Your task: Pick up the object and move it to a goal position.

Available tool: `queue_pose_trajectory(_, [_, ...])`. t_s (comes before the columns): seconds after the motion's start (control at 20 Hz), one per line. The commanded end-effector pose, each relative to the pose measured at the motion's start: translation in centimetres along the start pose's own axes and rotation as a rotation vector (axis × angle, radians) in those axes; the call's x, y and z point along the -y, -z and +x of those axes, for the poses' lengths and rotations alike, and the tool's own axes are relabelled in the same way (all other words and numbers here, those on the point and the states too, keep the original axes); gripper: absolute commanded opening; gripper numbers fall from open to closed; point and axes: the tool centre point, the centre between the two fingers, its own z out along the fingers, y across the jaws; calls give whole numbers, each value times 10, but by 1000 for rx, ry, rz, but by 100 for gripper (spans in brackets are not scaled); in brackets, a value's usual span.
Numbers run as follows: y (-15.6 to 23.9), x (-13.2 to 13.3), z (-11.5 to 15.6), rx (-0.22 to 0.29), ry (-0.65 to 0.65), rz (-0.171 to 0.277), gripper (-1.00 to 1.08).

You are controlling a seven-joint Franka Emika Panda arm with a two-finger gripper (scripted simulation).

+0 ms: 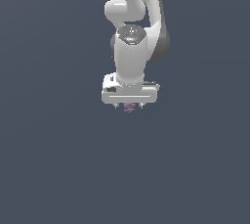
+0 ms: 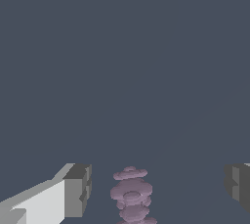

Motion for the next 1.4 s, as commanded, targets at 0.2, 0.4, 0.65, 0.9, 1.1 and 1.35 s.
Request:
queue_pose_trajectory(0.2, [0,-7,1,-3,1,-7,100])
queue_pose_trajectory(0.4, [1,-21,2,-10,3,-23,100])
queue_pose_trajectory(0.65, [1,-23,2,-11,4,-24,100])
queue_pose_trajectory(0.9, [-5,-20,-5,-9,12,-23,100])
queue_pose_trajectory(1.1, [-14,-17,-16,-5,27,-20,100])
queue_pose_trajectory(1.35, [-31,-10,-38,2,53,-14,100])
